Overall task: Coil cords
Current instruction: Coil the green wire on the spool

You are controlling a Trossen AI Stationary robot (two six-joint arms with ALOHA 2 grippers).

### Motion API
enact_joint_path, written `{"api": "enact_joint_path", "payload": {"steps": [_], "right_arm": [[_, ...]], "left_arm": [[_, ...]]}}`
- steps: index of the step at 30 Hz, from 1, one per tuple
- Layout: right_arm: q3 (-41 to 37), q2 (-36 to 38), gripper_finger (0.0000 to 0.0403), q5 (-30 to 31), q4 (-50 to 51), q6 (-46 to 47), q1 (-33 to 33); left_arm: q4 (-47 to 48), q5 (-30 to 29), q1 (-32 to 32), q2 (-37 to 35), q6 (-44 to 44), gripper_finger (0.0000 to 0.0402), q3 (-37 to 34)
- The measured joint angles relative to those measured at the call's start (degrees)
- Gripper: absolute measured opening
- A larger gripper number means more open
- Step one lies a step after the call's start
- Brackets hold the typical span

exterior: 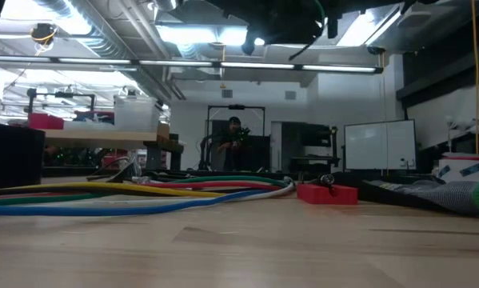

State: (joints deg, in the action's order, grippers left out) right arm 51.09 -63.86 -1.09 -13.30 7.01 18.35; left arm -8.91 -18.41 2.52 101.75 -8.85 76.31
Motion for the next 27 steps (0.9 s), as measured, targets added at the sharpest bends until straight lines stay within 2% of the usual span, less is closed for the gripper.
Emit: {"api": "enact_joint_path", "payload": {"steps": [12,27], "right_arm": [[0.0,0.0,0.0001,-1.5,-2.1,0.2,0.0],[0.0,-0.1,0.0001,-3.0,-3.7,1.7,0.0]], "left_arm": [[-4.4,-0.1,-1.1,0.0,1.9,0.0088,0.0],[-4.2,-0.5,-2.2,2.2,3.0,0.0088,0.1]]}}
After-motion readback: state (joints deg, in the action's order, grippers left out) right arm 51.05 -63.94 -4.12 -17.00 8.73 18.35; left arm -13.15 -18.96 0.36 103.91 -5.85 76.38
